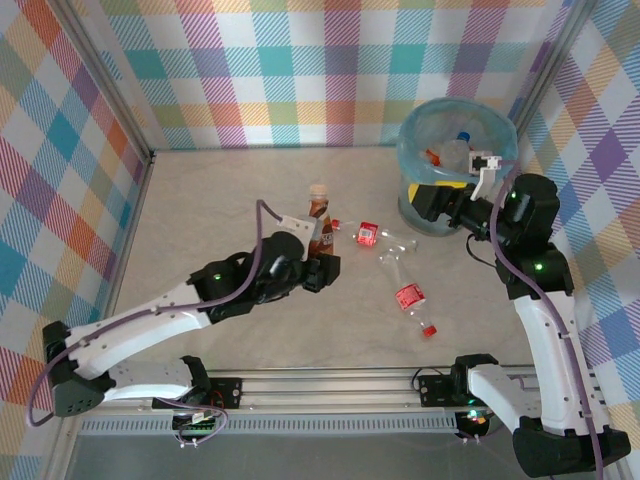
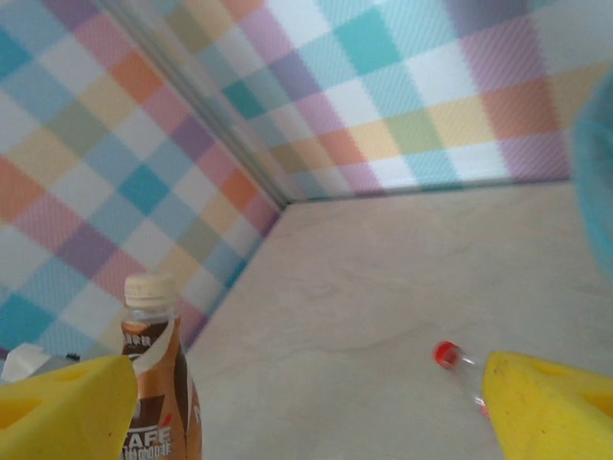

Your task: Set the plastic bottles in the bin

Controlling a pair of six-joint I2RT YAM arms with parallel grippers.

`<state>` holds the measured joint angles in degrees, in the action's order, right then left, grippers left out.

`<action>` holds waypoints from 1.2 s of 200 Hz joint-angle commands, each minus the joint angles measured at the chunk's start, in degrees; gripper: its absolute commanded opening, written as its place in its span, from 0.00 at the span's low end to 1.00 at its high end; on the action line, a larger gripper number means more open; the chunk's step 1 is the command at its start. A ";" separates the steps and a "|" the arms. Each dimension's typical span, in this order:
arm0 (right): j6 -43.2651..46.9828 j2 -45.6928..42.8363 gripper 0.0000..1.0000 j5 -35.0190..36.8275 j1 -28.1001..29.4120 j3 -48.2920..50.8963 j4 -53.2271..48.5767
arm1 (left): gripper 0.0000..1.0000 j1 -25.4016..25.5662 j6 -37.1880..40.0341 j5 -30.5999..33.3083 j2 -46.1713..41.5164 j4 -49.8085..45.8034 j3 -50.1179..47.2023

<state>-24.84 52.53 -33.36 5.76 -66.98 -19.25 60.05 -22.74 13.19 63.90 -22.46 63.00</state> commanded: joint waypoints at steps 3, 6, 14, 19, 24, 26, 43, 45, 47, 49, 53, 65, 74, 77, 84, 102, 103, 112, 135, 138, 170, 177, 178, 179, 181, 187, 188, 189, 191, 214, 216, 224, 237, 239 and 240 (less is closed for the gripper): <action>-5.93 0.70 0.91 -10.49 1.05 -0.42 12.37 | 0.46 -0.55 13.13 -4.81 -4.06 6.02 -0.20; -6.19 0.81 0.91 -11.10 1.38 -0.29 13.24 | 0.46 -0.55 13.90 -5.33 -4.45 6.07 0.03; -6.36 1.14 0.90 -12.31 2.34 -0.32 15.20 | 0.46 -0.55 15.74 -6.85 -5.11 6.06 0.72; -6.27 1.40 0.90 -12.81 3.07 -0.54 15.94 | 0.46 -0.55 16.76 -8.05 -5.43 6.02 1.15; -6.04 1.74 0.90 -13.19 3.86 -0.78 16.60 | 0.46 -0.55 17.57 -9.25 -5.61 6.02 1.68; -5.84 1.88 0.90 -13.54 4.31 -0.89 16.87 | 0.46 -0.55 17.87 -9.70 -5.67 6.02 1.86; -3.44 3.47 0.90 -16.17 7.96 -2.57 17.47 | 0.45 -0.55 19.76 -13.40 -5.89 5.64 3.62; -3.27 3.70 0.90 -16.44 8.42 -2.83 17.44 | 0.45 -0.55 19.95 -13.90 -5.91 5.53 3.79; -2.86 3.95 0.90 -16.73 8.95 -3.16 17.30 | 0.45 -0.55 20.09 -14.42 -5.92 5.50 3.97; -2.37 4.22 0.90 -16.93 9.45 -3.44 17.20 | 0.45 -0.55 20.17 -14.84 -5.90 5.50 4.15; -1.44 4.70 0.90 -17.62 10.39 -4.05 16.88 | 0.45 -0.55 20.39 -15.91 -5.93 5.53 4.42; 1.25 6.24 0.90 -19.27 13.62 -6.14 15.52 | 0.45 -0.51 20.88 -18.83 -5.97 5.66 5.08; 2.88 7.40 0.90 -20.36 15.58 -7.46 14.87 | 0.45 -0.55 21.27 -20.95 -5.89 5.53 5.58; 3.32 7.74 0.89 -20.75 16.15 -7.90 14.79 | 0.45 -0.55 21.45 -21.53 -5.82 5.41 5.75; 4.09 8.46 0.89 -21.66 17.23 -8.69 14.67 | 0.45 -0.55 21.64 -22.78 -5.65 4.88 6.18; 5.35 9.96 0.87 -23.45 19.20 -10.54 14.59 | 0.45 -0.55 22.19 -25.30 -5.33 3.59 7.19; 5.38 10.05 0.86 -23.43 19.29 -10.58 14.54 | 0.45 -0.55 22.20 -25.44 -5.30 3.53 7.25; 6.36 10.83 0.84 -23.00 20.03 -11.61 13.31 | 0.45 -0.55 22.38 -26.60 -5.23 3.01 7.63; 9.34 12.99 0.79 -24.49 21.44 -14.71 8.80 | 0.45 -0.55 22.83 -29.27 -5.04 1.78 8.26; 9.29 13.17 0.79 -24.95 21.60 -14.81 8.83 | 0.45 -0.55 22.83 -29.46 -4.97 1.61 8.35; 8.60 14.26 0.75 -28.03 23.53 -15.08 10.81 | 0.45 -0.55 23.00 -31.47 -4.05 0.32 8.88; 8.57 14.42 0.74 -27.91 23.83 -15.17 10.81 | 0.45 -0.54 22.92 -32.02 -3.69 -0.02 9.00; 8.53 14.43 0.74 -27.90 23.89 -15.14 10.81 | 0.45 -0.54 22.92 -32.10 -3.69 -0.03 9.03; 8.51 14.43 0.74 -27.90 23.92 -15.17 10.81 | 0.45 -0.55 22.92 -32.18 -3.60 -0.04 9.05; 8.50 14.48 0.73 -27.87 24.01 -15.15 10.85 | 0.45 -0.55 22.90 -32.33 -3.56 -0.11 9.11; 8.17 14.73 0.73 -27.83 24.20 -15.20 10.66 | 0.45 -0.55 22.88 -32.60 -3.24 -0.28 9.24; 8.16 14.81 0.72 -27.82 24.25 -15.24 10.64 | 0.45 -0.55 22.85 -32.65 -3.25 -0.29 9.24; 8.11 14.84 0.72 -27.81 24.28 -15.26 10.51 | 0.45 -0.55 22.84 -32.68 -3.21 -0.30 9.24; 8.07 14.91 0.72 -27.81 24.29 -15.32 10.42 | 0.45 -0.55 22.88 -32.76 -3.13 -0.39 9.24; 8.67 16.10 0.63 -27.58 24.56 -16.95 6.99 | 0.46 -0.55 22.81 -32.90 -2.57 -0.27 9.16; 8.78 16.17 0.62 -27.44 24.56 -17.04 6.73 | 0.47 -0.55 22.76 -32.88 -2.58 -0.27 9.14; 9.23 16.13 0.60 -27.02 24.56 -17.13 6.36 | 0.47 -0.55 22.74 -32.71 -2.72 0.02 9.06; 9.87 15.66 0.57 -26.39 24.56 -16.65 6.07 | 0.48 -0.55 22.64 -32.41 -2.91 0.56 8.99; 10.00 15.60 0.57 -26.27 24.56 -16.55 6.19 | 0.49 -0.55 22.61 -32.30 -2.99 0.68 8.98; 10.04 15.55 0.56 -26.20 24.56 -16.53 6.22 | 0.49 -0.55 22.59 -32.24 -3.04 0.71 8.98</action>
<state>-17.06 68.71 -59.51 30.04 -82.08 -11.55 59.86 -0.80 -17.74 61.56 -22.61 70.35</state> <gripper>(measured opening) 0.585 0.511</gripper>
